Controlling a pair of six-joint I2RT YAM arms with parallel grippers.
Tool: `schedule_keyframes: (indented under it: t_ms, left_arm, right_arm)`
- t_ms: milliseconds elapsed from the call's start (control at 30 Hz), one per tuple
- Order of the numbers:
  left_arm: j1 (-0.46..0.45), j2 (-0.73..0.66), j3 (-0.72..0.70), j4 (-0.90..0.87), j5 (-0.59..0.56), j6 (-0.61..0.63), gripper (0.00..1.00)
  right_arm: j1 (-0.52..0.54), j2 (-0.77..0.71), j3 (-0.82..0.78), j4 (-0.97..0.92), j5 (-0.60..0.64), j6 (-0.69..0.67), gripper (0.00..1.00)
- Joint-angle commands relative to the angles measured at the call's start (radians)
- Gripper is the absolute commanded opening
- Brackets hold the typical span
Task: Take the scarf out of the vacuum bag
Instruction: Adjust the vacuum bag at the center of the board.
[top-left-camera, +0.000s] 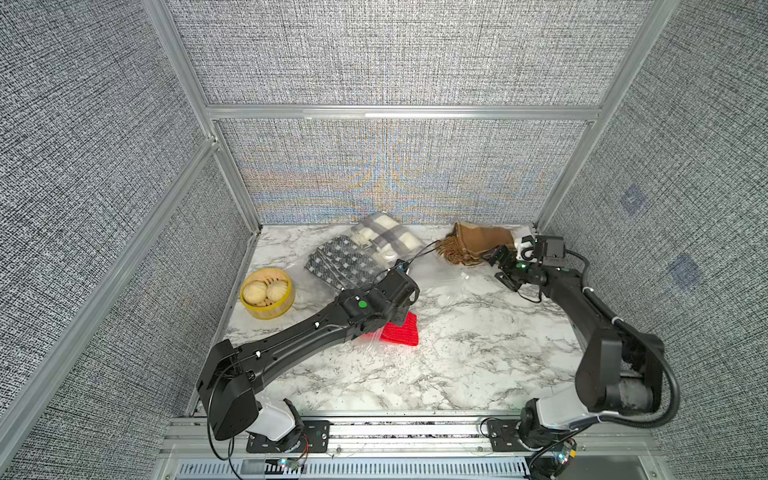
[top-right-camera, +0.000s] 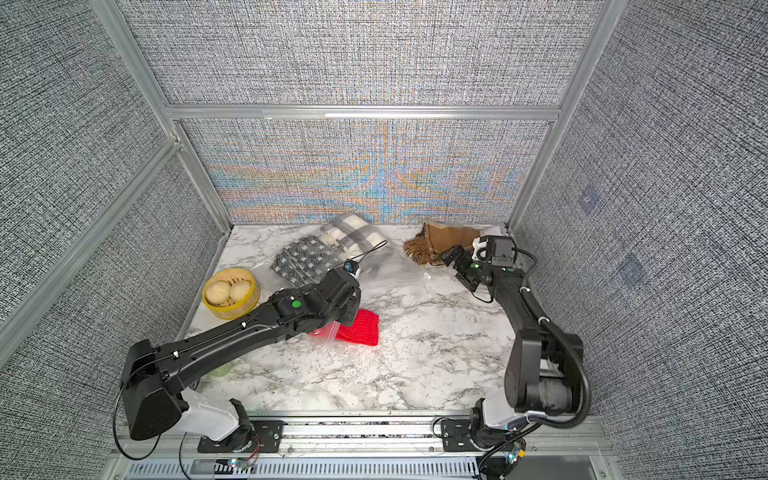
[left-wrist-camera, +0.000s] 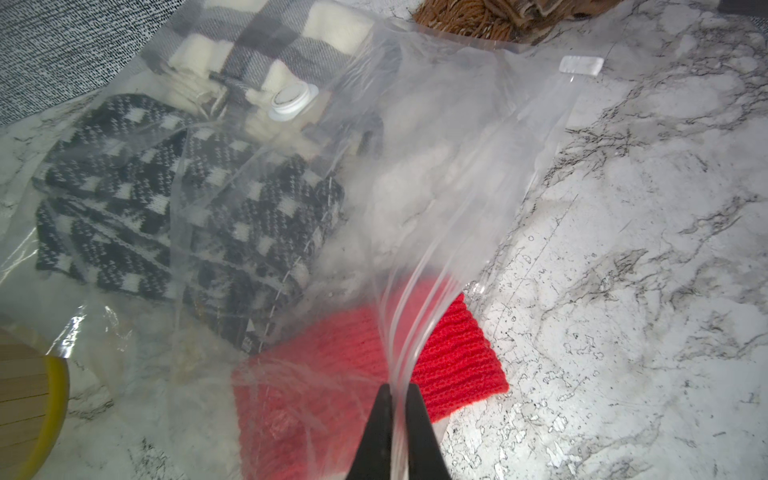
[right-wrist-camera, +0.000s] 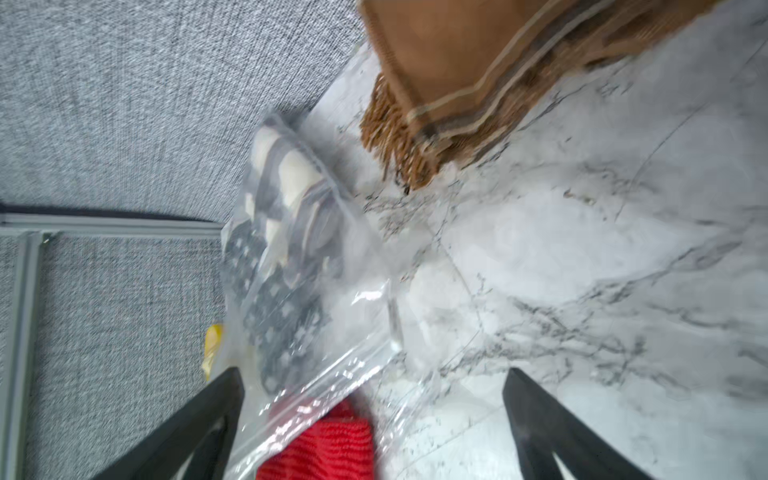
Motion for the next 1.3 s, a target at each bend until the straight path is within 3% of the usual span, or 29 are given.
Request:
schedule_keyframes:
  t_ms: [0, 233, 300, 333, 400, 500, 633, 733, 800, 900, 933, 1000, 1100, 1267]
  left_arm:
    - [-0.001, 0.002, 0.004, 0.009, 0.002, 0.004, 0.09]
    - [0.0, 0.031, 0.016, 0.013, 0.051, -0.009, 0.09]
    - [0.001, 0.039, 0.03, 0.003, 0.086, -0.019, 0.1]
    - [0.002, 0.038, 0.03, 0.007, 0.095, -0.027, 0.1]
    - [0.002, 0.041, 0.028, 0.009, 0.087, -0.032, 0.1]
    - [0.002, 0.064, 0.028, 0.001, 0.052, -0.022, 0.1]
    - [0.002, 0.118, 0.067, -0.041, 0.081, -0.029, 0.11]
    - [-0.014, 0.136, 0.104, -0.104, 0.116, -0.024, 0.19]
    - [-0.025, 0.099, 0.072, -0.101, 0.08, -0.014, 0.26]
    - [-0.043, 0.022, -0.035, -0.013, 0.059, 0.033, 0.7]
    - [-0.045, 0.007, -0.074, 0.027, 0.08, 0.062, 0.78]
    - [-0.051, -0.002, -0.141, 0.092, 0.121, 0.095, 0.81]
    - [-0.069, 0.012, -0.181, 0.115, 0.102, 0.109, 0.89]
    - [-0.079, 0.072, -0.186, 0.146, 0.072, 0.139, 0.95]
  right_arm:
    - [-0.001, -0.096, -0.048, -0.03, -0.037, -0.029, 0.99]
    - [0.079, -0.361, -0.245, -0.039, -0.039, -0.037, 0.99]
    - [0.074, -0.418, -0.342, 0.107, -0.131, -0.016, 0.99]
    - [0.06, -0.431, -0.388, 0.197, -0.174, -0.02, 0.99]
    - [0.017, -0.437, -0.434, 0.272, -0.121, -0.004, 0.99]
    - [-0.026, -0.392, -0.388, 0.164, -0.153, -0.054, 0.99]
    - [0.085, -0.369, -0.349, 0.099, -0.18, -0.098, 0.99]
    - [0.212, -0.381, -0.311, 0.002, -0.074, -0.158, 0.99]
    - [0.221, -0.409, -0.344, 0.033, -0.064, -0.14, 0.99]
    - [0.221, -0.442, -0.389, 0.036, -0.034, -0.135, 0.99]
    - [0.222, -0.447, -0.395, 0.023, -0.019, -0.132, 0.99]
    - [0.222, -0.463, -0.419, 0.027, -0.019, -0.134, 0.99]
    - [0.222, -0.504, -0.477, 0.07, -0.02, -0.117, 0.99]
    - [0.222, -0.543, -0.537, 0.108, -0.038, -0.091, 0.99]
